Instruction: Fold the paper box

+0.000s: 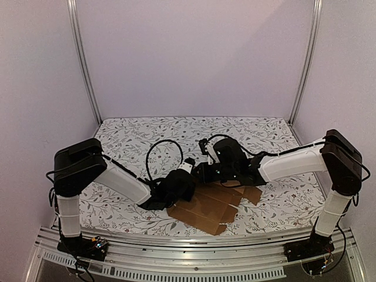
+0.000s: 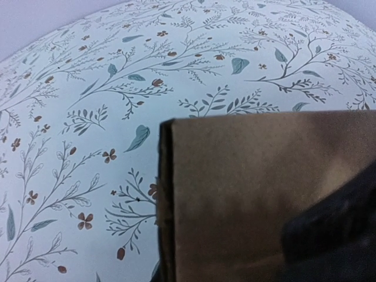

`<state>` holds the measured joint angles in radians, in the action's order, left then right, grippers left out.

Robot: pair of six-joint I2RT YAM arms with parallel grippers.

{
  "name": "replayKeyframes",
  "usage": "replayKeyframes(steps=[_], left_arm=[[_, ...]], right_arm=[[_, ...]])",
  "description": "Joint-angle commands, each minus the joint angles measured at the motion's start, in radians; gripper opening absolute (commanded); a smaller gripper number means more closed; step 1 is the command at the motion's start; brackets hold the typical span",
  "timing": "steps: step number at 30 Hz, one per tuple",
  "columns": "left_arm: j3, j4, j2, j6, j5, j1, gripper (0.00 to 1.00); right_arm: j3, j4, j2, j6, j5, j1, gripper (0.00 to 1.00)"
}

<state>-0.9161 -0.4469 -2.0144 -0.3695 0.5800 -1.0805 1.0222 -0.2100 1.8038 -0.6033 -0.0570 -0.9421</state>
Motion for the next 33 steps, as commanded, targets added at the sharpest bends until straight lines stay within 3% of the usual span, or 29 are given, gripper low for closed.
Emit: replayKeyframes(steps=[1,9,17,20,25,33], left_arm=[[-0.007,0.035,-0.027,0.018,0.009,-0.010,0.00],[-0.010,0.095,0.000,-0.030,0.097,-0.010,0.00],[-0.066,0.255,-0.002,-0.141,0.184,-0.010,0.00],[-0.082,0.304,-0.001,-0.196,0.179,-0.012,0.00],[-0.087,0.351,0.012,-0.247,0.198,-0.014,0.00],[-0.124,0.426,0.001,-0.280,0.213,-0.042,0.00]], right_arm=[[-0.023,0.086,-0.078,0.011,0.020,-0.004,0.12],[-0.064,0.321,-0.321,0.124,0.156,-0.001,0.37],[-0.103,0.531,-0.512,0.187,0.302,0.005,0.46],[-0.129,0.555,-0.528,0.174,0.324,0.010,0.35],[-0.179,0.540,-0.518,0.101,0.338,0.019,0.00],[-0.228,0.438,-0.438,0.077,0.364,0.028,0.00]])
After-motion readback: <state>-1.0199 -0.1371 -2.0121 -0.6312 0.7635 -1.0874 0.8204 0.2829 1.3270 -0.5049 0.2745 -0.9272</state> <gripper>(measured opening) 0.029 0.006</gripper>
